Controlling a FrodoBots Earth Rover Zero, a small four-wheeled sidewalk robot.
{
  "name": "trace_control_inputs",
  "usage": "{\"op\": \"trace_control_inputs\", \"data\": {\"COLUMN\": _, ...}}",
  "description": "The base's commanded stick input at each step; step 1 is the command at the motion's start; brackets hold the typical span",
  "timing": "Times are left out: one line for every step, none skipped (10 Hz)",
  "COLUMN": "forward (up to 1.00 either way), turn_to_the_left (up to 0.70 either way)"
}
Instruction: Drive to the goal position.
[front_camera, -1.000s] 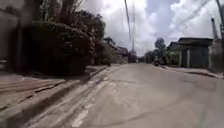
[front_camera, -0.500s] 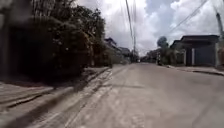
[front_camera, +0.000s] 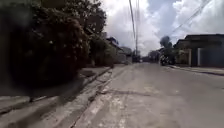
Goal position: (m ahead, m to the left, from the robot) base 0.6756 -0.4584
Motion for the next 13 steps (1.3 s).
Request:
{"op": "trace_control_inputs", "data": {"forward": 1.00, "turn_to_the_left": -0.07}}
{"op": "trace_control_inputs", "data": {"forward": 1.00, "turn_to_the_left": -0.10}}
{"op": "trace_control_inputs", "data": {"forward": 1.00, "turn_to_the_left": -0.15}}
{"op": "trace_control_inputs", "data": {"forward": 1.00, "turn_to_the_left": -0.21}}
{"op": "trace_control_inputs", "data": {"forward": 1.00, "turn_to_the_left": -0.20}}
{"op": "trace_control_inputs", "data": {"forward": 1.00, "turn_to_the_left": -0.19}}
{"op": "trace_control_inputs", "data": {"forward": 1.00, "turn_to_the_left": -0.18}}
{"op": "trace_control_inputs", "data": {"forward": 1.00, "turn_to_the_left": -0.16}}
{"op": "trace_control_inputs", "data": {"forward": 1.00, "turn_to_the_left": -0.01}}
{"op": "trace_control_inputs", "data": {"forward": 1.00, "turn_to_the_left": -0.04}}
{"op": "trace_control_inputs", "data": {"forward": 1.00, "turn_to_the_left": -0.11}}
{"op": "trace_control_inputs", "data": {"forward": 1.00, "turn_to_the_left": -0.17}}
{"op": "trace_control_inputs", "data": {"forward": 1.00, "turn_to_the_left": -0.23}}
